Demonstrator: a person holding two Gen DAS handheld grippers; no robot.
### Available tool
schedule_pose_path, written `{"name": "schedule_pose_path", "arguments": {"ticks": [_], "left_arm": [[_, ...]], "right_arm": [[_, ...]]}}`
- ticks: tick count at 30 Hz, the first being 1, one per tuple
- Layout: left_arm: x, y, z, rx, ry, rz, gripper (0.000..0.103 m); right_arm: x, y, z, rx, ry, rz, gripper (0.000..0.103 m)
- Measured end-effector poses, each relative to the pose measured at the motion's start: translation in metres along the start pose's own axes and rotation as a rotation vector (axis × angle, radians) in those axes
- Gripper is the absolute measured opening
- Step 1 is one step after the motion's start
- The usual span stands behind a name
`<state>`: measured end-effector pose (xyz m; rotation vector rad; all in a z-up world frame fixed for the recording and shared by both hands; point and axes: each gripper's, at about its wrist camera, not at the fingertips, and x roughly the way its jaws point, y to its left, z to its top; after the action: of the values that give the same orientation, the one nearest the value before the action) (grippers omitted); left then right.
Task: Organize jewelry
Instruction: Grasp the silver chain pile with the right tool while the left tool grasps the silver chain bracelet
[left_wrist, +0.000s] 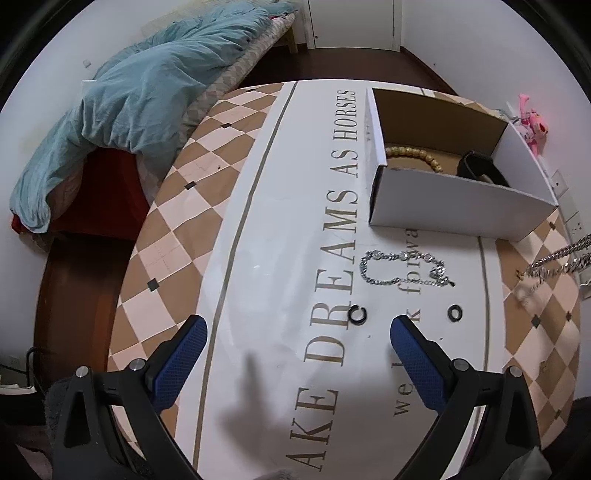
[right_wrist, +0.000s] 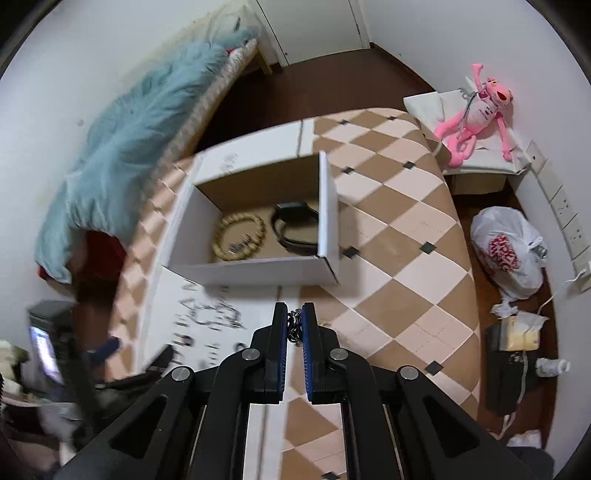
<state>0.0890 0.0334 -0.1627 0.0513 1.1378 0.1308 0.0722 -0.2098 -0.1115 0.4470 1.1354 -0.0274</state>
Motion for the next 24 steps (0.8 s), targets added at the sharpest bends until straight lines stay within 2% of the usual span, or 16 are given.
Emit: {"name": "schedule_pose_path", "arguments": {"ticks": [4, 10, 13, 18, 20, 22, 24], "left_arm": [[0.005, 0.004, 0.004, -0.013, 0.012, -0.026, 0.101], [0.028, 0.010, 0.012, -0.065, 0.083, -0.141, 0.101], [0.028, -0.003, 0.019, -0.023, 0.062, -0.162, 0.101], [0.025, -0.047, 0.028, 0.109, 0.038, -0.205, 0.100], [0.028, -0.061, 0.031, 0.153, 0.042, -0.198, 0.091], [0.033, -0.073, 0.032, 0.185, 0.057, -0.195, 0.073], [0.036, -0.081, 0.030, 0.205, 0.067, -0.194, 0.065]], "right_arm": [[0.008, -0.003, -0.005, 0.016, 0.013, -0.017, 0.008], [0.040, -0.032, -0.028, 0.091, 0.067, -0.056, 0.008], [0.045, -0.038, -0.034, 0.114, 0.063, -0.066, 0.008], [0.049, -0.042, -0.035, 0.133, 0.054, -0.074, 0.008], [0.049, -0.044, -0.033, 0.139, 0.049, -0.078, 0.008], [0.049, -0.046, -0.032, 0.143, 0.046, -0.085, 0.008], [0.049, -0.048, -0.032, 0.147, 0.044, -0.094, 0.008]]}}
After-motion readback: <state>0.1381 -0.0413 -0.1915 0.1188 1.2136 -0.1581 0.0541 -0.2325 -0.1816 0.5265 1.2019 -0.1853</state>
